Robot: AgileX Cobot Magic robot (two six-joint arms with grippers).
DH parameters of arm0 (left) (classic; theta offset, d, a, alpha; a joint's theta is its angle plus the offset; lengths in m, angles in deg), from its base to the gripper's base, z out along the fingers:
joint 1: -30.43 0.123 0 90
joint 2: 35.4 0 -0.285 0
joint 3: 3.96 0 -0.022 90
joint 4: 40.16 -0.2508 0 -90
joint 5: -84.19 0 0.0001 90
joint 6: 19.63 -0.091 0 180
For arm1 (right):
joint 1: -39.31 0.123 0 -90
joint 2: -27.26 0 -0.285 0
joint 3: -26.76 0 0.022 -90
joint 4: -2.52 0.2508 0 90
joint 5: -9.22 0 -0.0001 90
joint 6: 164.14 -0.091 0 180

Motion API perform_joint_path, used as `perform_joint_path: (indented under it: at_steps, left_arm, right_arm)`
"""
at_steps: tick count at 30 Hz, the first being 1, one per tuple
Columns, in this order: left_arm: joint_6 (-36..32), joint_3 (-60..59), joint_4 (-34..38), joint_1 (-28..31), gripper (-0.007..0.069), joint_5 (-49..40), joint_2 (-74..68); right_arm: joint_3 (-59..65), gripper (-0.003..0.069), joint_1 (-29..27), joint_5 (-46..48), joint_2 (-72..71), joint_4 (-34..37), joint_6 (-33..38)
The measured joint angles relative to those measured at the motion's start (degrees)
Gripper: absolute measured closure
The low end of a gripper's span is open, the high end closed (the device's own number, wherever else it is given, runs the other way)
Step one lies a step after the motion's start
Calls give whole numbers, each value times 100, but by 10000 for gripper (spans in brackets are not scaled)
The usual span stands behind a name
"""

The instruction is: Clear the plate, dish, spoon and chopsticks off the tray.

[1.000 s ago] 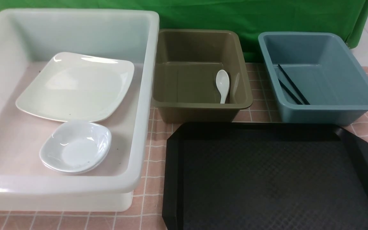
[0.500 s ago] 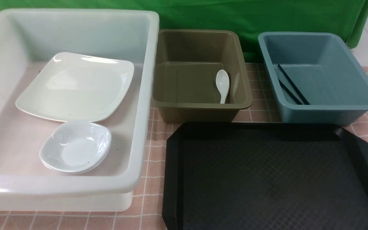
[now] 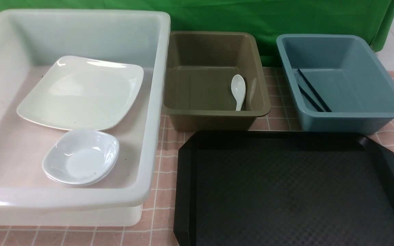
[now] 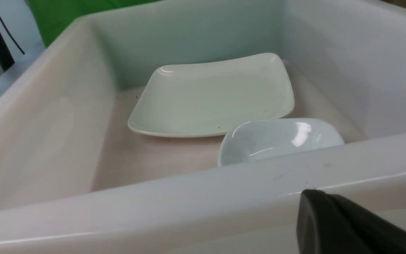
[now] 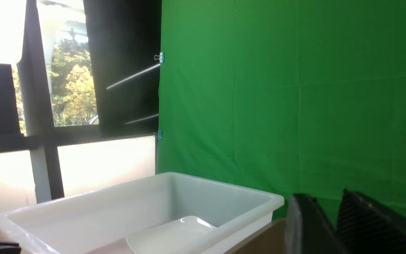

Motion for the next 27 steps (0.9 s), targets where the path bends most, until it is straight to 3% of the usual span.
perform_joint_path:
  at_steps: [13, 15, 20, 27]
  left_arm:
    - [-5, 0, -21, 4, 621, 0, 0]
    - [-17, 0, -21, 4, 621, 0, 0]
    - [-17, 0, -21, 4, 620, 0, 0]
    - [-17, 0, -21, 4, 620, 0, 0]
  right_arm:
    - [0, 421, 0, 13, 0, 73, 5]
    - [0, 421, 0, 68, 0, 484, 210]
    - [0, 421, 0, 394, 0, 2038, 1624]
    - [0, 419, 0, 632, 0, 2382, 2024]
